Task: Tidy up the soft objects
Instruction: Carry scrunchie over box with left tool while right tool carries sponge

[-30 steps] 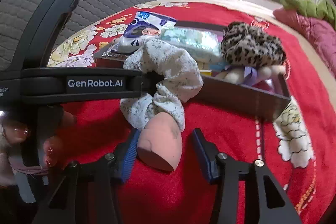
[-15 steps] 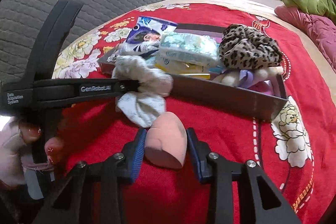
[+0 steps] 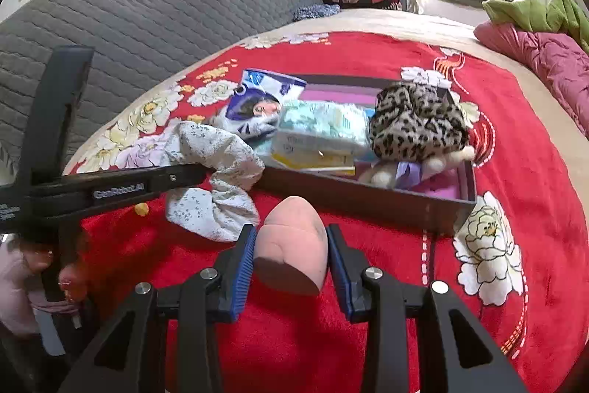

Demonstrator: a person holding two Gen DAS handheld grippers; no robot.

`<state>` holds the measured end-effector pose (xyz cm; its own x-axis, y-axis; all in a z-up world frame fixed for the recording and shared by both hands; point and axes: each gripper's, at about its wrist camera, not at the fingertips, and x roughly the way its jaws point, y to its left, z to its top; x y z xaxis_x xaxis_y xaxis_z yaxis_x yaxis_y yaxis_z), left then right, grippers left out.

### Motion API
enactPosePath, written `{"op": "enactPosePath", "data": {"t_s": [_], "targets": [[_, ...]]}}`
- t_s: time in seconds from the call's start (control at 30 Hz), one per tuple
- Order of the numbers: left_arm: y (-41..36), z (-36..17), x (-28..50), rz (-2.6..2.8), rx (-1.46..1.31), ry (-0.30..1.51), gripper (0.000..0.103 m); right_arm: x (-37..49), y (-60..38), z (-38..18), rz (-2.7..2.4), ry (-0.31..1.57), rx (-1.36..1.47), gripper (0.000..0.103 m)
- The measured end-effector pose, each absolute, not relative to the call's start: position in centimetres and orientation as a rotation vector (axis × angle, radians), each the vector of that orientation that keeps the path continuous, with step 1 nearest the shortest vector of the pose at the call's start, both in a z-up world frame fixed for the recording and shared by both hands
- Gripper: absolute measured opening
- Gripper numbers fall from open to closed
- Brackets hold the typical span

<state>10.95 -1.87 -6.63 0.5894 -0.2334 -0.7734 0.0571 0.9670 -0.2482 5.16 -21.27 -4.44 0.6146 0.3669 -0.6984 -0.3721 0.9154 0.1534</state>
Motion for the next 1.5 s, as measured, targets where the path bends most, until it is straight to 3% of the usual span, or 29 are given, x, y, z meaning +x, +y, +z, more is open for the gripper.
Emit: {"op": "enactPosePath", "data": {"t_s": [0.67, 1.5], "targets": [[-2.5, 3.0, 7.8, -0.164, -0.161, 0.767, 0.009, 4.5, -22.5, 0.4, 0.443, 0.623, 0.019, 0.039], [-3.8, 7.8, 8.9, -0.172, -0.144, 0.683, 0.009, 5.2, -23.8, 4.1, 0.397, 0.452, -0.049, 0.039]]}}
